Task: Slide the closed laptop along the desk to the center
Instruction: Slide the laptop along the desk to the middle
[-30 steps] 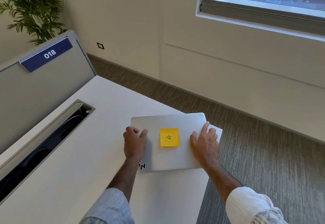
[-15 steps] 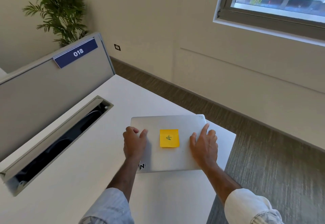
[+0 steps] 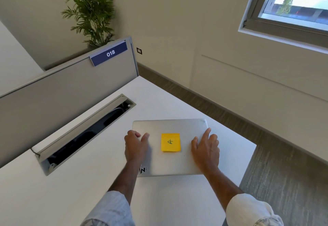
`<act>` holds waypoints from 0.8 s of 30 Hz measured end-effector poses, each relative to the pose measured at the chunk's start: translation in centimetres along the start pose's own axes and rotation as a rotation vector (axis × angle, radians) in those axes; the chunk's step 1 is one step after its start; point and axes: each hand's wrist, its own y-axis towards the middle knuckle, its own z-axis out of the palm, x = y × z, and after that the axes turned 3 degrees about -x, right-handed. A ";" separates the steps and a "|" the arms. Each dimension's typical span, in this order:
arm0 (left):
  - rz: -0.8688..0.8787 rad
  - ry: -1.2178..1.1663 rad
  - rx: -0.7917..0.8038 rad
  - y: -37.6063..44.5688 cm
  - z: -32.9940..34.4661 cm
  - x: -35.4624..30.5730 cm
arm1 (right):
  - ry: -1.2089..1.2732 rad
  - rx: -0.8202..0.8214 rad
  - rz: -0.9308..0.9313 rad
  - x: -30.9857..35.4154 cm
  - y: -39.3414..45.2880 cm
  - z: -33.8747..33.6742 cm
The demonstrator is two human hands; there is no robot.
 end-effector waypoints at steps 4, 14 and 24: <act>-0.014 -0.011 -0.019 0.0 -1.9 1.0 | -0.001 0.004 -0.038 1.5 -1.0 0.4; -0.071 -0.024 -0.091 -0.2 -7.2 4.3 | -0.009 0.041 -0.123 5.6 -4.0 1.5; -0.134 -0.019 -0.165 -0.7 -12.9 8.1 | -0.014 0.060 -0.217 10.1 -8.2 3.2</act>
